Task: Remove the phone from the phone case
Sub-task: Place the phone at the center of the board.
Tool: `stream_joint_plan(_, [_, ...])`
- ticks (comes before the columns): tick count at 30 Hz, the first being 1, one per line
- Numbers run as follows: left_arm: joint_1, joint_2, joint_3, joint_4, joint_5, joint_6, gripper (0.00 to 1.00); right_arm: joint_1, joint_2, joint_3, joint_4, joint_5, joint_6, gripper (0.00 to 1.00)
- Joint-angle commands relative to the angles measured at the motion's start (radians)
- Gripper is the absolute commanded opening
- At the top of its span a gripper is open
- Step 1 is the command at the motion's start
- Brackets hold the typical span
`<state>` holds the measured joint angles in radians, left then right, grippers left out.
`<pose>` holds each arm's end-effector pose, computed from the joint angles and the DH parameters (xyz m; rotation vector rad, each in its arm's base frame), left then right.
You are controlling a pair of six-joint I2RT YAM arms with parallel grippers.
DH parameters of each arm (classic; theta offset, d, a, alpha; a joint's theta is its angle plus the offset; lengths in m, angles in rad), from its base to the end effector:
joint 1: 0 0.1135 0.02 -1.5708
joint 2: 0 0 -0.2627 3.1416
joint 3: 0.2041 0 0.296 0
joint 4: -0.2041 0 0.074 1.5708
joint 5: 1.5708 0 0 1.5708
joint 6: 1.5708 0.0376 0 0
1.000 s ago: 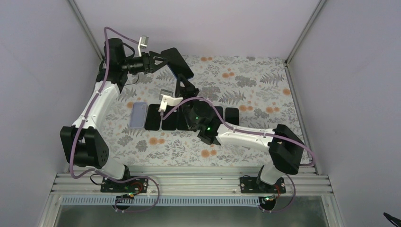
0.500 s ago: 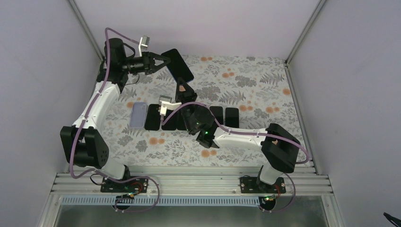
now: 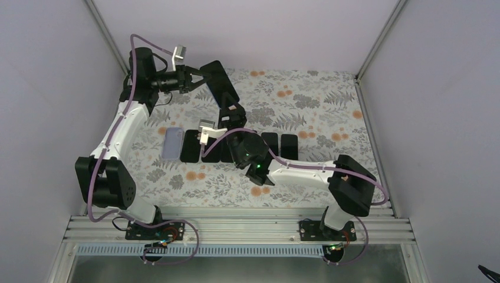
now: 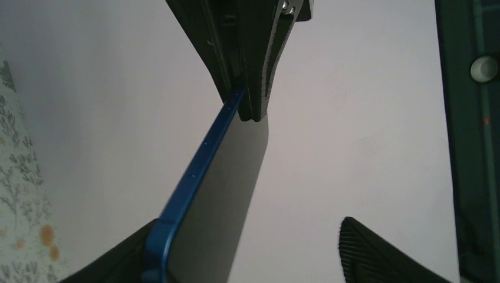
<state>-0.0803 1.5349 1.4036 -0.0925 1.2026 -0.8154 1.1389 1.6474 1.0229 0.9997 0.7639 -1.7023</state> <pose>0.3871 -0.0663 0.3781 0.2630 1.9605 -1.6725 0.1929 0.3564 0.2917 -1.0564 0.8598 -0.9316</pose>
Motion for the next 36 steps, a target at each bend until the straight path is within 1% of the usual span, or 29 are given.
stream_joint_plan(1, [0.029, 0.024, 0.054, -0.011, -0.026, 0.100, 0.02, 0.016, -0.086, 0.000, -0.070, 0.003, 0.115, 0.76])
stream_joint_plan(3, [0.034, 0.027, 0.071, -0.040, -0.034, 0.144, 0.02, 0.016, -0.102, -0.002, -0.129, 0.010, 0.157, 0.86])
stream_joint_plan(4, [0.036, 0.030, 0.079, -0.056, -0.035, 0.175, 0.03, 0.016, -0.111, 0.000, -0.158, 0.013, 0.184, 0.90])
stream_joint_plan(5, [0.038, 0.032, 0.089, -0.073, -0.039, 0.203, 0.02, 0.016, -0.120, 0.006, -0.207, 0.015, 0.220, 0.97])
stream_joint_plan(6, [0.040, 0.036, 0.099, -0.090, -0.045, 0.232, 0.02, 0.015, -0.129, 0.023, -0.274, 0.017, 0.268, 1.00])
stream_joint_plan(8, [0.045, 0.039, 0.113, -0.111, -0.052, 0.289, 0.02, 0.011, -0.145, 0.086, -0.494, 0.003, 0.424, 1.00])
stream_joint_plan(9, [0.047, 0.041, 0.118, -0.120, -0.055, 0.320, 0.02, 0.005, -0.151, 0.139, -0.651, -0.017, 0.535, 0.99])
stream_joint_plan(11, [0.053, 0.046, 0.119, -0.135, -0.054, 0.368, 0.02, -0.016, -0.160, 0.252, -0.927, -0.101, 0.768, 0.99])
stream_joint_plan(12, [0.055, 0.048, 0.123, -0.149, -0.056, 0.398, 0.02, -0.030, -0.167, 0.295, -1.027, -0.157, 0.841, 0.99])
stream_joint_plan(16, [0.054, 0.045, 0.121, -0.174, -0.028, 0.502, 0.02, -0.097, -0.187, 0.409, -1.249, -0.368, 1.018, 0.99])
stream_joint_plan(19, [0.053, 0.031, 0.114, -0.172, -0.004, 0.554, 0.02, -0.158, -0.194, 0.462, -1.342, -0.496, 1.107, 0.99])
stream_joint_plan(22, [0.049, 0.012, 0.095, -0.141, 0.020, 0.569, 0.02, -0.225, -0.198, 0.495, -1.402, -0.629, 1.202, 0.99])
stream_joint_plan(27, [0.015, -0.027, 0.057, -0.070, 0.078, 0.586, 0.03, -0.358, -0.196, 0.551, -1.475, -0.914, 1.363, 0.99])
stream_joint_plan(32, [-0.035, -0.053, 0.037, -0.027, 0.144, 0.617, 0.03, -0.476, -0.188, 0.562, -1.498, -1.235, 1.530, 0.99])
stream_joint_plan(33, [-0.045, -0.057, 0.037, -0.024, 0.157, 0.624, 0.02, -0.510, -0.183, 0.563, -1.496, -1.305, 1.591, 0.98])
stream_joint_plan(34, [-0.055, -0.059, 0.036, -0.021, 0.167, 0.630, 0.02, -0.546, -0.174, 0.564, -1.491, -1.413, 1.638, 0.97])
stream_joint_plan(36, [-0.075, -0.061, 0.038, -0.021, 0.174, 0.637, 0.02, -0.632, -0.161, 0.559, -1.465, -1.572, 1.730, 0.93])
